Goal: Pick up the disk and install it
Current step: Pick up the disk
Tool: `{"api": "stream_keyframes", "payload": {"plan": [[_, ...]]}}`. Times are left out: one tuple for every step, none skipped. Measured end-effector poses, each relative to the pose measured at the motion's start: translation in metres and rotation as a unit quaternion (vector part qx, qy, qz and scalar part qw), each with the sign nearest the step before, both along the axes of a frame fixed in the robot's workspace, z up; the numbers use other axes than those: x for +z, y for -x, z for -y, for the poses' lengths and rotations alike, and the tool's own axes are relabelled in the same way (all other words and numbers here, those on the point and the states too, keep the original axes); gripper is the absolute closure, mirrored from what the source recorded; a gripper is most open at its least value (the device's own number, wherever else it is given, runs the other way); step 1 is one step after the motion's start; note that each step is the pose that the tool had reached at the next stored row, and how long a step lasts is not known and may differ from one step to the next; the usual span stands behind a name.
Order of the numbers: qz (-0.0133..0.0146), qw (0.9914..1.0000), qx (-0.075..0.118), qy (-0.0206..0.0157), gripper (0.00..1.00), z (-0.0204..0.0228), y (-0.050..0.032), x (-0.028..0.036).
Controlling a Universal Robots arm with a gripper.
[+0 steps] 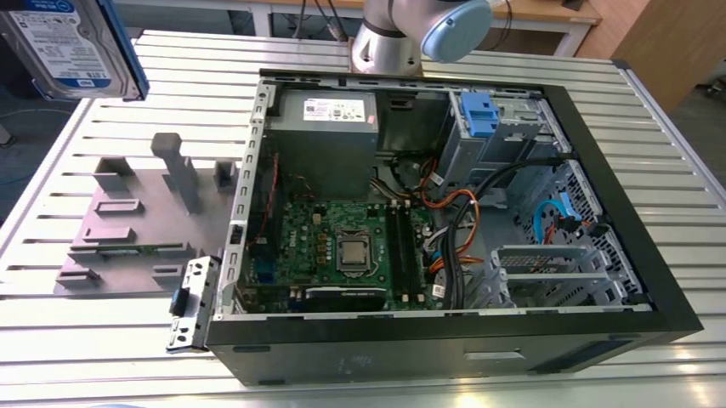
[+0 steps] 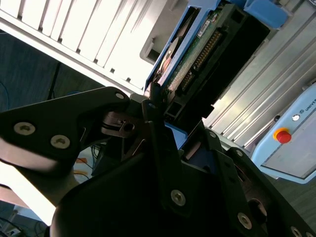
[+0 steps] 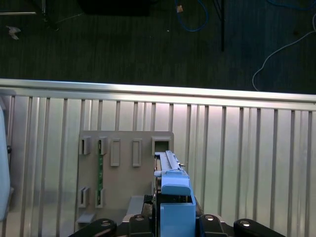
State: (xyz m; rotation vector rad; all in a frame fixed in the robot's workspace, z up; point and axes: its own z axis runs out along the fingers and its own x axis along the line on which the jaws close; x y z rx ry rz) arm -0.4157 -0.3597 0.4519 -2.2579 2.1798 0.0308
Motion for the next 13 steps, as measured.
{"api": "stream_keyframes", "payload": {"plan": [[0.0000, 1.00000, 0.000, 0.0000, 0.64, 0.0000, 0.0000, 0.0003], [0.0000, 1.00000, 0.000, 0.0000, 0.64, 0.0000, 0.0000, 0.0005], [0.0000, 1.00000, 0.000, 0.0000, 0.64, 0.0000, 0.0000, 0.0007], [0.0000, 1.00000, 0.000, 0.0000, 0.64, 0.0000, 0.0000, 0.0011], [0.0000, 1.00000, 0.000, 0.0000, 0.64, 0.0000, 0.0000, 0.0013], [0.0000, 1.00000, 0.000, 0.0000, 0.64, 0.0000, 0.0000, 0.0015], [0.0000, 1.00000, 0.000, 0.0000, 0.64, 0.0000, 0.0000, 0.0018], [0.0000, 1.00000, 0.000, 0.0000, 0.64, 0.0000, 0.0000, 0.0020], [0.0000, 1.00000, 0.000, 0.0000, 0.64, 0.0000, 0.0000, 0.0023], [0.0000, 1.00000, 0.000, 0.0000, 0.64, 0.0000, 0.0000, 0.0025], [0.0000, 1.00000, 0.000, 0.0000, 0.64, 0.0000, 0.0000, 0.0028], [0.0000, 1.00000, 0.000, 0.0000, 0.64, 0.0000, 0.0000, 0.0031], [0.0000, 1.00000, 0.000, 0.0000, 0.64, 0.0000, 0.0000, 0.0033]]}}
